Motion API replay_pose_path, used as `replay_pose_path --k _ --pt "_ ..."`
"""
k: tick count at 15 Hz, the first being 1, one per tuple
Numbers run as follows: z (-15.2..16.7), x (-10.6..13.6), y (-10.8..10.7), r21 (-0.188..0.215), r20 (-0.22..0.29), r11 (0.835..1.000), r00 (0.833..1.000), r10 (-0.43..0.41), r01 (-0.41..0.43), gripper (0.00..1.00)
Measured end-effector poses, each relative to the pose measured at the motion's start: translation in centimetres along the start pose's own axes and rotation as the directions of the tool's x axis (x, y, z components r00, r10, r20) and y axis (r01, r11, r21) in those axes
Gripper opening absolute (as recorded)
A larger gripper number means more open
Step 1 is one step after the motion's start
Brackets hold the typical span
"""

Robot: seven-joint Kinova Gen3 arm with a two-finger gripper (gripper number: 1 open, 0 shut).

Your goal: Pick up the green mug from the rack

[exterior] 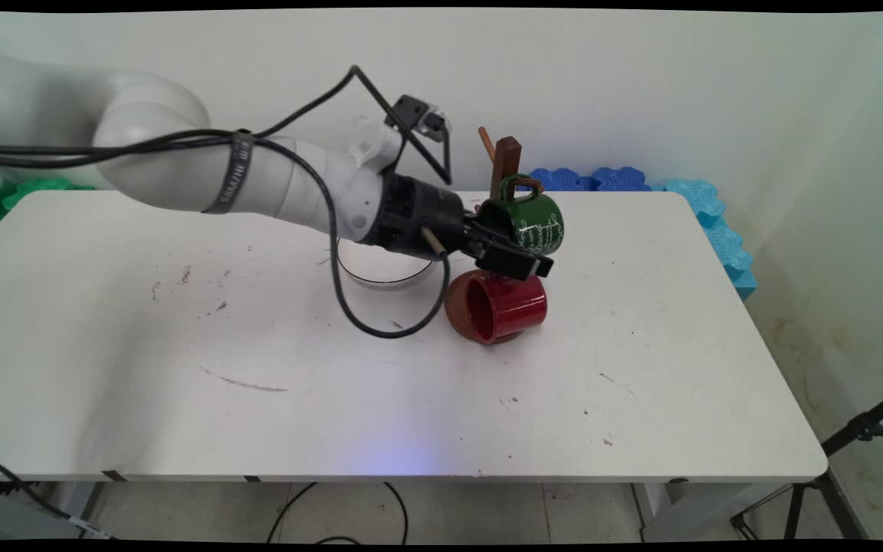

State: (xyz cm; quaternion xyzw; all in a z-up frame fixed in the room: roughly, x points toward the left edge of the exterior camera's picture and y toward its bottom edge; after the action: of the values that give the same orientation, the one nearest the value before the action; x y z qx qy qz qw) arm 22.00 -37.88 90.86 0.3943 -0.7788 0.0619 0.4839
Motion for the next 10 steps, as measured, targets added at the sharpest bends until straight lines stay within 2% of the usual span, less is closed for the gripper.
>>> replay_pose_path --k 5,6,10 --pt "1.3 0.1 0.1 0.003 -0.011 1.0 1.0 -0.003 0.003 1.0" --pt "1.5 0.2 0.1 0.003 -0.014 1.0 1.0 -0.004 0.004 0.0" --pt "2.0 0.2 0.1 0.002 -0.024 1.0 1.0 -0.006 0.006 0.0"
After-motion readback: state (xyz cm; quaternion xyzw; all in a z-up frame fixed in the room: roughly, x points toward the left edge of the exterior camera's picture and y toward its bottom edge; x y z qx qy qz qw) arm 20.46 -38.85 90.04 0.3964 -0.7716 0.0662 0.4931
